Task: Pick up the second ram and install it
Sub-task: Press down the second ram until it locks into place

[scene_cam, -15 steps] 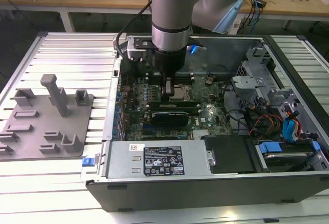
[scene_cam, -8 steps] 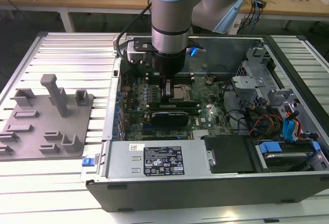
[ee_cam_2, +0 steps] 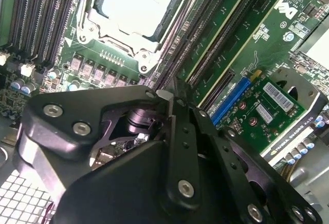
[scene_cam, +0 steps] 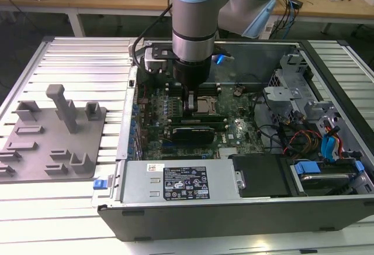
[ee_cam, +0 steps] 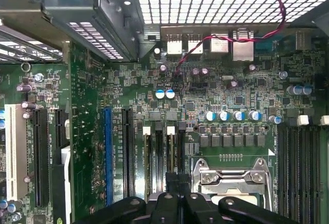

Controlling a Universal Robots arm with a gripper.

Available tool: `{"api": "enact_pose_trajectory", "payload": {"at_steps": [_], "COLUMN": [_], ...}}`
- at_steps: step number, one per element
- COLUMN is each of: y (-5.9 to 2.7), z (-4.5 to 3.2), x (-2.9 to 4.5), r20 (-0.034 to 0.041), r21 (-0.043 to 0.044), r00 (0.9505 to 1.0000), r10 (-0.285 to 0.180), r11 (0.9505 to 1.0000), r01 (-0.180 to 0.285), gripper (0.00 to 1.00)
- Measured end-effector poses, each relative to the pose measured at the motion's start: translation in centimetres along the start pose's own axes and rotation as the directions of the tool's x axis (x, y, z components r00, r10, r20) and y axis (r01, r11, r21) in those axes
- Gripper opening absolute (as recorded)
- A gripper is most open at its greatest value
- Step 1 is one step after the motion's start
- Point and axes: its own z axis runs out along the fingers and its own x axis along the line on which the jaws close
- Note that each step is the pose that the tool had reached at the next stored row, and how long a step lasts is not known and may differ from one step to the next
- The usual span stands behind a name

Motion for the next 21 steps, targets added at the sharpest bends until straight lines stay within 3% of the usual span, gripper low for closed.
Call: {"api": "enact_pose_trajectory", "payload": {"at_steps": [1,5,8,13,21], "y": [-0.03,-0.01,-0.34,-3.56,-3.57], "z": [-0.22,-3.28,-3.46,-3.45,-3.68], "x": [-0.03,0.04,0.03,-0.02,-0.02], "r20": [0.0023,0.0,-0.0001,0.0001,0.0001], "r21": [0.0018,0.0,0.0,0.0,0.0], "r00": [1.0,1.0,1.0,1.0,1.0], "r10": [0.0,0.0,0.0,0.0,0.0], "r11": [1.0,1.0,1.0,1.0,1.0], "r01": [0.0,0.0,0.0,0.0,0.0], "gripper": [0.08,0.08,0.08,0.08,0.08]}}
